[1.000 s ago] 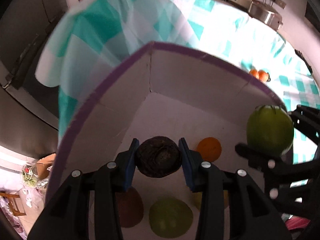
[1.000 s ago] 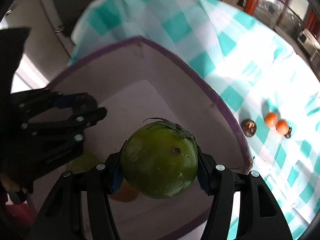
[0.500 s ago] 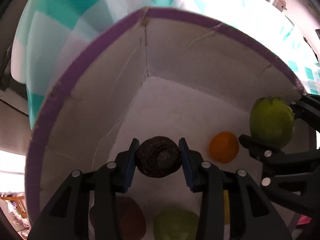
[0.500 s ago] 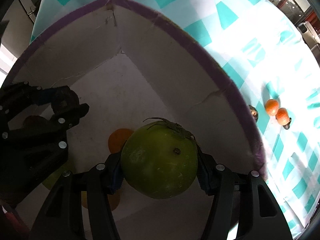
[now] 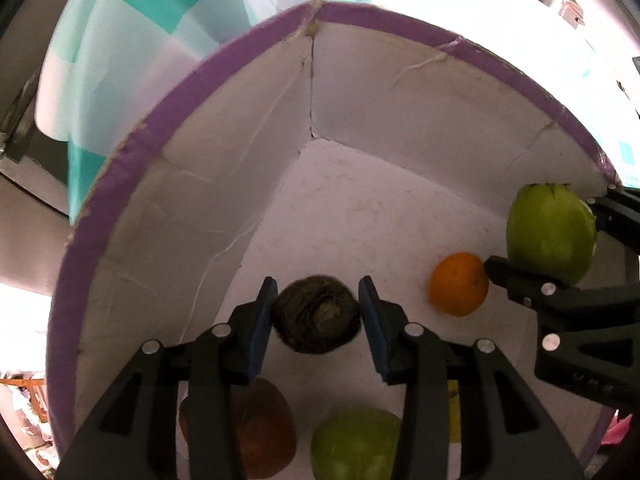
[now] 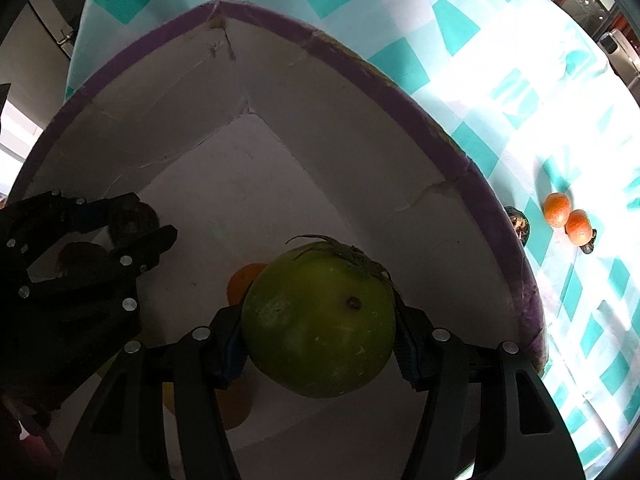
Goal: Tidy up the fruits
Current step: 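Open both tools to drop the brown fruit and pomelo into the box, then move both open tools back toward the remaining fruits on the cloth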
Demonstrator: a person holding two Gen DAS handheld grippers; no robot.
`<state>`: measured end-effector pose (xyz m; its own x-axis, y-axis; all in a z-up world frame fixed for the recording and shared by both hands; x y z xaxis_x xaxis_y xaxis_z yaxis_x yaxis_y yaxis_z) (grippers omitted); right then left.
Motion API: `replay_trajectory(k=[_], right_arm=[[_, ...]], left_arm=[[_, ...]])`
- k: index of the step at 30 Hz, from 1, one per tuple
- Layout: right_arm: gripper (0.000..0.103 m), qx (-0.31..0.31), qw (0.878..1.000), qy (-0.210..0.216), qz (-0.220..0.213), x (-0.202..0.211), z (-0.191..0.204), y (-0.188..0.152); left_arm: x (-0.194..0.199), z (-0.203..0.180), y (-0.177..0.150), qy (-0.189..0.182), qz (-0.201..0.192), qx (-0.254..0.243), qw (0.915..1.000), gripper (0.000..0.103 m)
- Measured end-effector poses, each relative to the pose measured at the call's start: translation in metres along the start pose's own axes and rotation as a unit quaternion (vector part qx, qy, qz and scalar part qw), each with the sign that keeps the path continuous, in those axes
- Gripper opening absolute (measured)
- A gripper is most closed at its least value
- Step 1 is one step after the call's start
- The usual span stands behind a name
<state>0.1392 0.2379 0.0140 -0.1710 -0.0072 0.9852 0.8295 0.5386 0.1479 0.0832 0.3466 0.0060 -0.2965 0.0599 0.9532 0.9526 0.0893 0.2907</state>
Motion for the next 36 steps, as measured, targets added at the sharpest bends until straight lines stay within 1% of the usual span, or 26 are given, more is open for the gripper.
replay_trajectory(k=[1,2,3,4,6,9,11,14,16,18,19,20,21,22,23,24,25,26,28,29,30,31,32,33,34,36], right_arm=[[0.059,0.002,1.0,0.001,-0.001,0.0,0.0,-0.001],[0.059,0.006,1.0,0.001,-0.004,0.0,0.002,-0.001],[0.063,0.009,1.0,0.006,-0.014,0.004,0.002,-0.001],[0.067,0.008,1.0,0.014,-0.023,0.008,0.001,-0.001],[0.069,0.012,0.998,0.024,-0.049,0.02,0.0,-0.002],[0.073,0.017,0.995,0.047,-0.082,0.039,-0.004,-0.008],[0.073,0.017,0.992,0.066,-0.103,0.052,-0.01,-0.015],[0.073,0.013,0.986,0.097,-0.133,0.075,-0.021,-0.029],[0.073,0.007,0.98,0.121,-0.157,0.091,-0.032,-0.041],[0.073,-0.003,0.971,0.152,-0.185,0.111,-0.042,-0.056],[0.073,-0.007,0.967,0.162,-0.194,0.119,-0.048,-0.063],[0.073,-0.013,0.963,0.172,-0.205,0.127,-0.059,-0.074],[0.073,-0.019,0.961,0.177,-0.211,0.132,-0.06,-0.083],[0.074,-0.027,0.959,0.182,-0.217,0.136,-0.067,-0.092],[0.074,-0.036,0.957,0.185,-0.219,0.139,-0.08,-0.103],[0.074,-0.05,0.957,0.185,-0.218,0.138,-0.092,-0.119],[0.074,-0.062,0.958,0.181,-0.214,0.137,-0.1,-0.132],[0.074,-0.071,0.96,0.174,-0.207,0.133,-0.113,-0.143],[0.074,-0.09,0.966,0.144,-0.192,0.128,-0.146,-0.173],[0.074,-0.099,0.968,0.131,-0.192,0.133,-0.152,-0.185],[0.074,-0.111,0.968,0.116,-0.192,0.137,-0.169,-0.199],[0.074,-0.122,0.967,0.109,-0.193,0.138,-0.185,-0.21],[0.074,-0.133,0.967,0.102,-0.194,0.138,-0.202,-0.221],[0.074,-0.145,0.966,0.091,-0.193,0.14,-0.217,-0.235],[0.074,-0.148,0.967,0.08,-0.191,0.141,-0.226,-0.244],[0.074,-0.132,0.972,0.044,-0.192,0.144,-0.24,-0.264]], left_arm=[[0.004,-0.001,0.002,0.001,-0.005,-0.004,1.0,0.05],[0.007,-0.002,0.002,0.005,-0.007,-0.004,1.0,0.057],[0.011,-0.002,0.002,0.012,-0.012,-0.002,0.9999,0.063],[0.014,-0.002,0.001,0.017,-0.015,0.001,0.9997,0.066],[0.023,-0.003,-0.003,0.032,-0.022,0.013,0.9992,0.076],[0.037,-0.006,-0.009,0.048,-0.03,0.033,0.9978,0.086],[0.049,-0.011,-0.014,0.065,-0.037,0.039,0.9965,0.091],[0.069,-0.018,-0.025,0.11,-0.051,0.046,0.9915,0.093],[0.09,-0.02,-0.03,0.155,-0.072,0.067,0.9831,0.093],[0.118,-0.026,-0.038,0.197,-0.11,0.095,0.9697,0.094],[0.132,-0.032,-0.041,0.205,-0.129,0.105,0.9646,0.095],[0.144,-0.04,-0.043,0.21,-0.146,0.113,0.9602,0.098],[0.156,-0.052,-0.043,0.216,-0.165,0.117,0.9553,0.101],[0.167,-0.066,-0.045,0.22,-0.182,0.118,0.9509,0.101],[0.177,-0.08,-0.047,0.219,-0.198,0.117,0.9483,0.101],[0.186,-0.096,-0.05,0.212,-0.21,0.112,0.948,0.101],[0.19,-0.109,-0.049,0.203,-0.214,0.105,0.9497,0.101],[0.195,-0.131,-0.051,0.19,-0.214,0.089,0.9539,0.101],[0.198,-0.167,-0.054,0.165,-0.207,0.057,0.9626,0.101],[0.193,-0.181,-0.056,0.151,-0.203,0.041,0.9666,0.101],[0.193,-0.204,-0.058,0.135,-0.196,0.017,0.971,0.101],[0.191,-0.224,-0.058,0.123,-0.193,-0.006,0.9735,0.101],[0.189,-0.241,-0.059,0.11,-0.19,-0.028,0.9752,0.101],[0.18,-0.262,-0.059,0.091,-0.183,-0.054,0.9773,0.101],[0.178,-0.276,-0.061,0.079,-0.178,-0.072,0.9782,0.101],[0.169,-0.307,-0.065,0.055,-0.166,-0.115,0.9779,0.101]])
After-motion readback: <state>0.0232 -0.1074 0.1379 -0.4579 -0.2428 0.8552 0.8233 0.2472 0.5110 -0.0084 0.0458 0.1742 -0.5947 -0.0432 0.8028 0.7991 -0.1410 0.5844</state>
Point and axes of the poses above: each gripper's, at about its wrist camera, not at the fingertips, and x roughly against the way its jaws point, z to its left, y to its top, the point moved 5 cm from there along -x, roughly the way its jaws point, and after that the axes turned 4 degrees about -y, right-handed, at the moved point
